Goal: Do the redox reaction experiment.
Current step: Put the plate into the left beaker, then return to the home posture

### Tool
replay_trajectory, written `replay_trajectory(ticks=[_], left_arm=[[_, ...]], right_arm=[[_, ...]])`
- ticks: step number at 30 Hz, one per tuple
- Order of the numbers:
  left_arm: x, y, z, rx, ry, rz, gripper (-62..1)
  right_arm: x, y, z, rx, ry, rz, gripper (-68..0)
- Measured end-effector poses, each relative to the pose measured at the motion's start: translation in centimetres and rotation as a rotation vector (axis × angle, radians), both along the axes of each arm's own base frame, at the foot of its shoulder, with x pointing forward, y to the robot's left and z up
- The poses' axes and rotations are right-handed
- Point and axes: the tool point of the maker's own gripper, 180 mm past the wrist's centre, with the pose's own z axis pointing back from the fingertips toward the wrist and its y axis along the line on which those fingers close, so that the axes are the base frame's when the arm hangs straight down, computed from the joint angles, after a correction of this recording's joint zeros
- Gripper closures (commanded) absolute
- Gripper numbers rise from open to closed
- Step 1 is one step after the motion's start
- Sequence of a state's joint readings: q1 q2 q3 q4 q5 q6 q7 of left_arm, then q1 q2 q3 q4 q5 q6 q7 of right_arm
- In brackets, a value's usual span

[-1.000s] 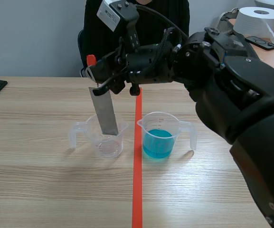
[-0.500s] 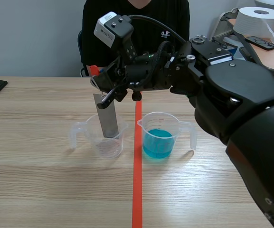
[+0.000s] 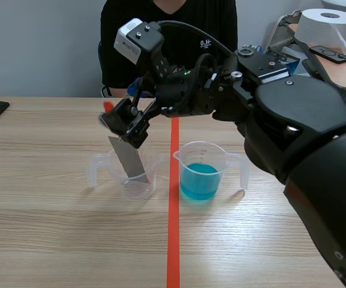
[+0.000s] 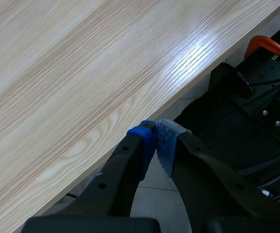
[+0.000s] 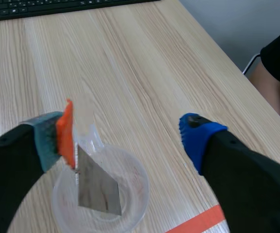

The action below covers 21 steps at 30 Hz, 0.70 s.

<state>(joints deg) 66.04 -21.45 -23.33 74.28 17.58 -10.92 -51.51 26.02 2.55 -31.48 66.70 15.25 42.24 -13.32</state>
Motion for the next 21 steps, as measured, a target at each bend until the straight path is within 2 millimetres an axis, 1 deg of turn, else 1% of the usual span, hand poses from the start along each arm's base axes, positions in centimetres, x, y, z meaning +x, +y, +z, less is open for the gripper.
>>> replay_trajectory(ticks=[2,4,7,11,14,16,19,21], left_arm=[[0.0,0.0,0.0,0.000,0.000,0.000,-4.0],[0.0,0.0,0.0,0.000,0.000,0.000,-4.0],[0.0,0.0,0.0,0.000,0.000,0.000,-4.0],[0.0,0.0,0.0,0.000,0.000,0.000,-4.0],[0.0,0.0,0.0,0.000,0.000,0.000,-4.0],[0.0,0.0,0.0,0.000,0.000,0.000,-4.0],[0.0,0.0,0.0,-0.003,0.002,0.000,-4.0],[0.0,0.0,0.0,-0.003,0.002,0.000,-4.0]], right_arm=[[-0.9,0.9,-0.2,0.002,0.009,0.033,-65.1],[-1.8,1.7,-0.5,-0.004,0.016,0.067,-67.9],[-2.9,2.6,-1.0,-0.017,0.022,0.108,-67.9],[-4.2,3.5,-1.0,0.033,0.069,0.135,-67.9],[-4.8,3.8,-0.6,0.098,0.120,0.136,-67.9],[-5.0,3.9,-0.3,0.112,0.123,0.139,-67.9],[-5.4,4.1,1.0,0.142,0.099,0.152,-67.9],[-6.1,3.9,2.0,0.161,0.069,0.163,-67.9]])
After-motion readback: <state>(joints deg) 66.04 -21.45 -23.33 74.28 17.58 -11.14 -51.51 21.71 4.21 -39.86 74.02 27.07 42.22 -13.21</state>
